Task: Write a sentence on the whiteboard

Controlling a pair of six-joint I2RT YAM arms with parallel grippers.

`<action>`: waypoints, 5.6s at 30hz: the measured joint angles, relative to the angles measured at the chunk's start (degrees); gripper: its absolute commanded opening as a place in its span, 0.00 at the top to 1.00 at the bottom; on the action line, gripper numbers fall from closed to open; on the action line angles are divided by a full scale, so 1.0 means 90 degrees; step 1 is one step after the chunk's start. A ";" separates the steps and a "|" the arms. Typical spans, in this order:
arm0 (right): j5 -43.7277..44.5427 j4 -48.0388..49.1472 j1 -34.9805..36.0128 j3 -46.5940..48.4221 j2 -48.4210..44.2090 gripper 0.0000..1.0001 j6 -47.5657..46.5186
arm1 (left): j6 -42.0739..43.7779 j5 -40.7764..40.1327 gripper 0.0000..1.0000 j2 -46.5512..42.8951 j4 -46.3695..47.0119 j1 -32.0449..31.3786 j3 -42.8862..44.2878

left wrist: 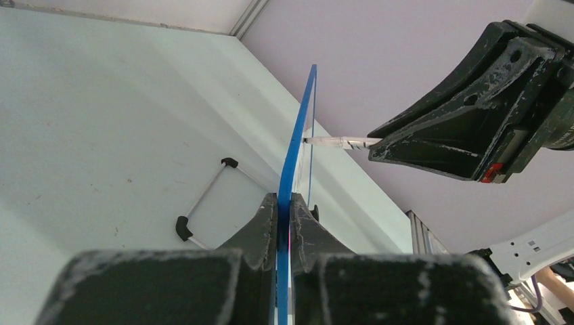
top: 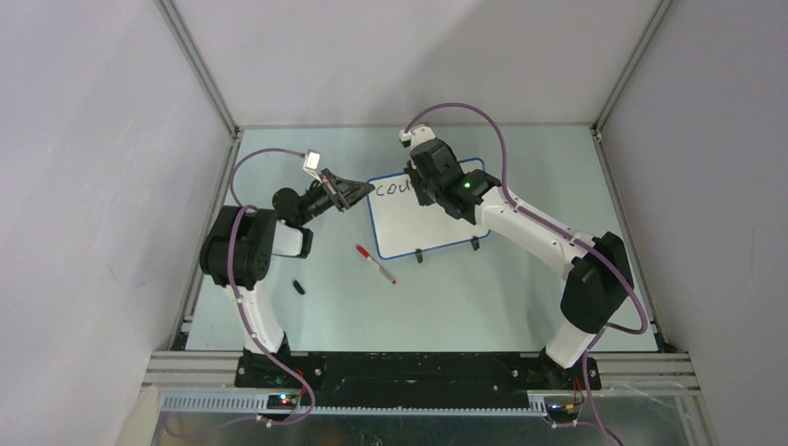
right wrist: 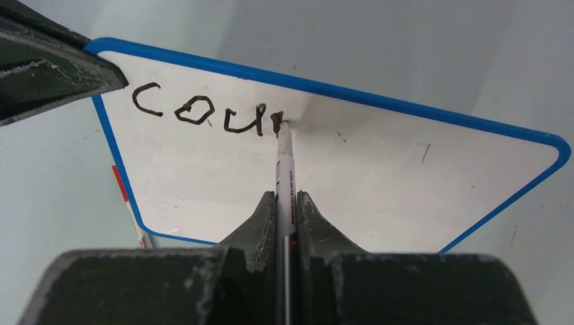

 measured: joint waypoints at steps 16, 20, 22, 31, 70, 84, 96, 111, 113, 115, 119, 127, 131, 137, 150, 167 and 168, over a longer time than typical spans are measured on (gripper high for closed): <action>0.0002 0.0000 -0.0032 0.0061 0.0032 1.00 -0.0005 | 0.0002 0.0005 1.00 0.0000 0.0007 -0.0002 0.0000; -0.0002 0.0000 -0.0049 0.0066 0.0036 1.00 0.0000 | 0.0002 0.0000 1.00 0.0000 0.0005 -0.0002 0.0000; -0.0002 -0.0005 -0.0056 0.0073 0.0039 1.00 0.0005 | 0.0002 0.0000 1.00 0.0000 0.0005 -0.0002 0.0000; -0.0002 -0.0022 -0.0175 0.0121 0.0039 1.00 0.0017 | 0.0002 -0.0010 1.00 0.0000 -0.0005 -0.0005 0.0000; -0.0240 0.0046 -0.0352 -0.0359 -0.0597 1.00 0.0058 | 0.0002 0.0007 1.00 -0.0005 0.0015 -0.0005 0.0000; -0.0265 0.0085 -0.0350 -0.0357 -0.0362 1.00 0.0058 | 0.0002 0.0007 1.00 -0.0005 0.0015 -0.0005 0.0000; -0.0257 0.0087 -0.0352 -0.0308 -0.0248 1.00 0.0056 | 0.0002 0.0007 1.00 -0.0007 0.0012 -0.0005 0.0000; -0.0209 0.0090 -0.0364 -0.0284 -0.0248 1.00 0.0053 | 0.0005 0.0007 1.00 -0.0007 0.0015 -0.0005 0.0000; -0.0206 0.0090 -0.0374 -0.0284 -0.0248 1.00 0.0053 | 0.0002 0.0007 1.00 -0.0007 0.0015 -0.0005 0.0000; -0.0206 0.0090 -0.0384 -0.0284 -0.0248 1.00 0.0053 | 0.0002 0.0007 1.00 -0.0007 0.0012 -0.0005 0.0000; -0.0209 0.0090 -0.0389 -0.0284 -0.0248 1.00 0.0053 | 0.0005 0.0007 1.00 -0.0007 0.0012 -0.0005 0.0000; -0.0209 0.0083 -0.0406 -0.0182 -0.0197 1.00 0.0056 | 0.0005 0.0005 1.00 -0.0007 0.0012 -0.0005 0.0000; -0.0206 0.0080 -0.0410 -0.0158 -0.0180 1.00 0.0056 | 0.0005 0.0005 1.00 -0.0007 0.0010 -0.0005 0.0000; -0.0219 0.0078 -0.0413 -0.0153 -0.0177 1.00 0.0053 | 0.0005 0.0002 1.00 -0.0007 0.0010 -0.0005 0.0000; -0.0423 0.0078 -0.0410 -0.0138 -0.0165 1.00 0.0036 | 0.0005 0.0005 1.00 -0.0007 0.0007 -0.0005 -0.0002; -0.0549 -0.0070 -0.0401 -0.0141 -0.0165 1.00 -0.0019 | 0.0005 0.0005 1.00 -0.0029 0.0012 -0.0005 -0.0027; -0.0546 -0.0087 -0.0398 -0.0141 -0.0165 1.00 -0.0019 | 0.0005 0.0007 1.00 -0.0029 0.0012 -0.0005 -0.0027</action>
